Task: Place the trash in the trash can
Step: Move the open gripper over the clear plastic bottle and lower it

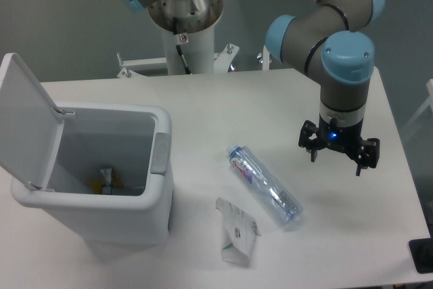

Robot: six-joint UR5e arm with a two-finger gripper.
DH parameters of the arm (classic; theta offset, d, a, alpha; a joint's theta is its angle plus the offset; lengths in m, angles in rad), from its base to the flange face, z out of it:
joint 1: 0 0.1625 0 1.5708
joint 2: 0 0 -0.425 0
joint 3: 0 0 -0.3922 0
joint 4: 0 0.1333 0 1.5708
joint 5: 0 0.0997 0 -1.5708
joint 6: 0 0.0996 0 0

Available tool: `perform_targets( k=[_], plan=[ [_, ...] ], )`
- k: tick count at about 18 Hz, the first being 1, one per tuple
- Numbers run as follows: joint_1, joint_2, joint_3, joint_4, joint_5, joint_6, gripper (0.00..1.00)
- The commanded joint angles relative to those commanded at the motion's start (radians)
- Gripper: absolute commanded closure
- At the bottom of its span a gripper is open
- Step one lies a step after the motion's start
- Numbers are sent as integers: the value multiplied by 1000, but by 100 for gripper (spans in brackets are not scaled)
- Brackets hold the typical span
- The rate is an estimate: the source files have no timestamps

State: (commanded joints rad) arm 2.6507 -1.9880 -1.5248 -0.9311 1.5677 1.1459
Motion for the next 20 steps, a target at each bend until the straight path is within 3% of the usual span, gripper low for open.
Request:
perform_targets(
  k=[7, 14, 20],
  plan=[
    [-32, 0, -20, 9, -26, -67, 0],
    [-103, -31, -75, 41, -38, -391, 0],
    [-109, -63, -89, 46, -37, -480, 0]
  ],
)
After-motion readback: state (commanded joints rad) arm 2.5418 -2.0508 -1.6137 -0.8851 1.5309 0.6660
